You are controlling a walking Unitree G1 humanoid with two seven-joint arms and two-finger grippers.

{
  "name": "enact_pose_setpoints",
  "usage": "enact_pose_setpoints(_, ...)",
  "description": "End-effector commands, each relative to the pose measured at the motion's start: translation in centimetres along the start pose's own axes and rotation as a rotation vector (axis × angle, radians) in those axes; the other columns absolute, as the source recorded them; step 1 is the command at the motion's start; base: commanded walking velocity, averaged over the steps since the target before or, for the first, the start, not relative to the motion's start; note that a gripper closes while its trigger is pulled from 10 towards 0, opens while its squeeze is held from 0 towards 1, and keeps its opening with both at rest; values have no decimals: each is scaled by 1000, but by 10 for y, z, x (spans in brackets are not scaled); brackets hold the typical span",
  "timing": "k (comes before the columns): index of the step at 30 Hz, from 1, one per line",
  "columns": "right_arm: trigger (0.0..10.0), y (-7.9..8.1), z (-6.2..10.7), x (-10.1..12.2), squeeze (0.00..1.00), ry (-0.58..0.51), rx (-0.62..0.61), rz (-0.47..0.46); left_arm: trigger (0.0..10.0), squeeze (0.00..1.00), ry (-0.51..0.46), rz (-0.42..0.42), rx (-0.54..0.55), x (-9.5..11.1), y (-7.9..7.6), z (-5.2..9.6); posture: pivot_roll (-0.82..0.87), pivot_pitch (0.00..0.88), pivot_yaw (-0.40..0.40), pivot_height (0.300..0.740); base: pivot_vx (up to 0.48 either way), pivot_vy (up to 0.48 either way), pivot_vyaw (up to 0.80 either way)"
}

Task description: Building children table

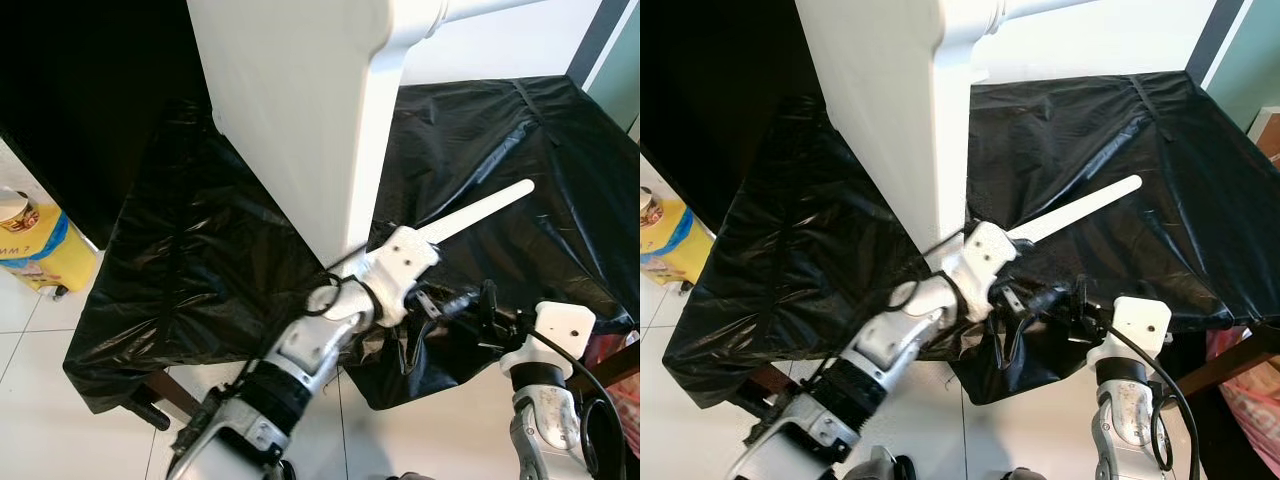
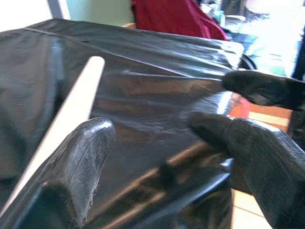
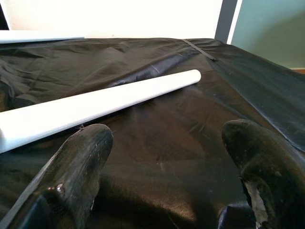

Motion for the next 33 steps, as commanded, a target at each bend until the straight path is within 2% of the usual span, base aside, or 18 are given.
enact_pose_setpoints(1,10000,-5,2,1,0,3,-21,11,10000,0,60,1,219,-9,18,-2,-88,111,34,740,0,0,0)
enact_pose_setpoints(5,10000,-5,1,0,0,6,-25,14,10000,0,96,42,356,-14,26,-8,-81,116,33,740,0,0,0)
enact_pose_setpoints(9,10000,-5,0,0,0,6,-25,14,10000,0,95,55,430,-12,34,-9,-77,119,30,740,0,0,0)
enact_pose_setpoints(10,10000,-4,-2,0,0,4,-24,14,10000,0,93,73,504,-11,42,-7,-77,119,30,740,0,0,0)
enact_pose_setpoints(11,10000,-4,-2,0,0,4,-24,14,10000,0,93,73,504,-11,42,-7,-77,119,30,740,0,0,0)
enact_pose_setpoints(13,10000,-2,-5,0,0,1,-21,13,10000,0,82,103,586,-10,53,-2,-67,119,22,740,0,0,0)
enact_pose_setpoints(17,10000,0,-7,1,0,-2,-17,10,10000,0,82,98,633,-10,59,2,-64,120,19,740,0,0,0)
enact_pose_setpoints(21,10000,5,-14,1,0,-4,11,8,10000,0,92,93,727,-13,73,15,-48,118,4,740,0,0,0)
enact_pose_setpoints(25,10000,8,-17,1,0,-6,29,10,10000,0,95,94,750,-16,75,22,-37,116,-6,740,0,0,0)
enact_pose_setpoints(27,10000,10,-20,1,0,-7,42,11,10000,0,119,72,783,-22,75,32,-26,112,-12,740,0,0,0)
enact_pose_setpoints(28,10000,10,-20,1,0,-7,42,11,10000,0,119,72,783,-22,75,32,-26,112,-12,740,0,0,0)
enact_pose_setpoints(29,10000,12,-22,1,0,-7,53,12,10000,0,138,59,806,-27,74,41,-17,109,-16,740,0,0,0)
enact_pose_setpoints(31,10000,12,-22,1,0,-7,53,12,10000,0,138,59,806,-27,74,41,-17,109,-16,740,0,0,0)
enact_pose_setpoints(33,10000,16,-25,0,0,-9,74,12,10000,0,166,34,821,-34,74,56,0,103,-19,740,0,0,0)
Point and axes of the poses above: a point about 5 cm out from each wrist's last joint towards the gripper, its own z axis pointing back from the gripper into the wrist, its own x axis along the axis of the wrist's last joint, y = z × x, the point moved 6 cm from there along -z, pointing out of the wrist towards the gripper, and after that the axes turned 11 degrees about -z, right-handed, at the moved point
